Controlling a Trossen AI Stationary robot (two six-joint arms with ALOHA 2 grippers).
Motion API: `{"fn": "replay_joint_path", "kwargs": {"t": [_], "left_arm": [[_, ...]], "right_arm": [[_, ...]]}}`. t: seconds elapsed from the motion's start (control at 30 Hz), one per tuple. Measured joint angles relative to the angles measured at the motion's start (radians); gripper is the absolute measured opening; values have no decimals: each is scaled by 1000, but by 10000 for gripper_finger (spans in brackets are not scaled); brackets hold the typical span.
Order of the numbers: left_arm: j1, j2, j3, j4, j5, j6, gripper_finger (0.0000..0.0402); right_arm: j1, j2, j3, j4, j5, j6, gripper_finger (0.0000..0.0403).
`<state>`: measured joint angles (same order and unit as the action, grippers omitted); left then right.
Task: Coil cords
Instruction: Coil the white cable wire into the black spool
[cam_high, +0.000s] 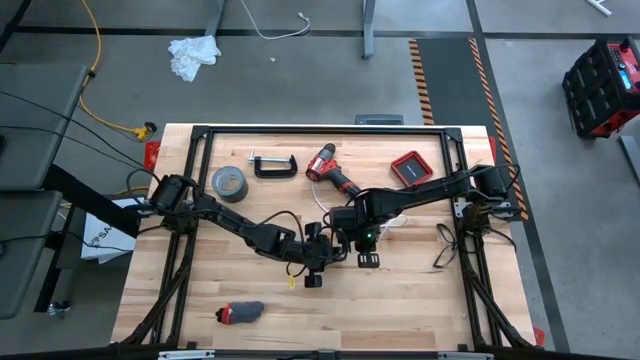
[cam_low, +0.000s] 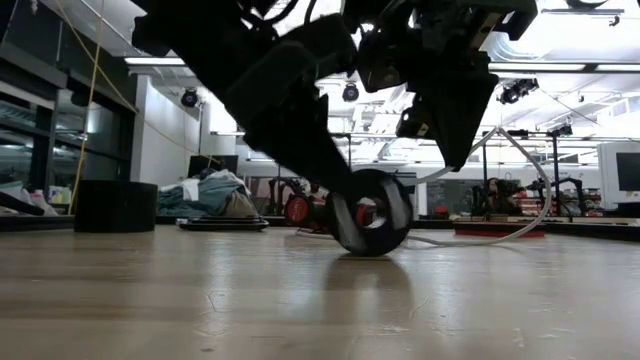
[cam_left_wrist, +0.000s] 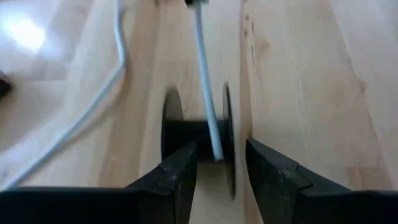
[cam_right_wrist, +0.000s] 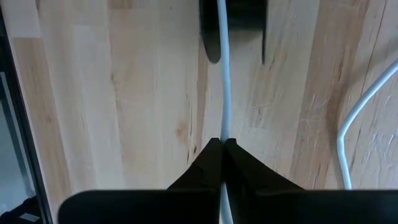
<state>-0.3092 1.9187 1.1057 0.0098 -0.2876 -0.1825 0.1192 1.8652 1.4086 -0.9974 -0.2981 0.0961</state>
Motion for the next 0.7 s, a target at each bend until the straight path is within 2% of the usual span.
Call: {"fn": "replay_joint_path", "kwargs": {"t": [0.7], "left_arm": [[1,-5,4,-19,-33,2,134]], "right_arm": [[-1,0,0,12,-16,12,0]]}}
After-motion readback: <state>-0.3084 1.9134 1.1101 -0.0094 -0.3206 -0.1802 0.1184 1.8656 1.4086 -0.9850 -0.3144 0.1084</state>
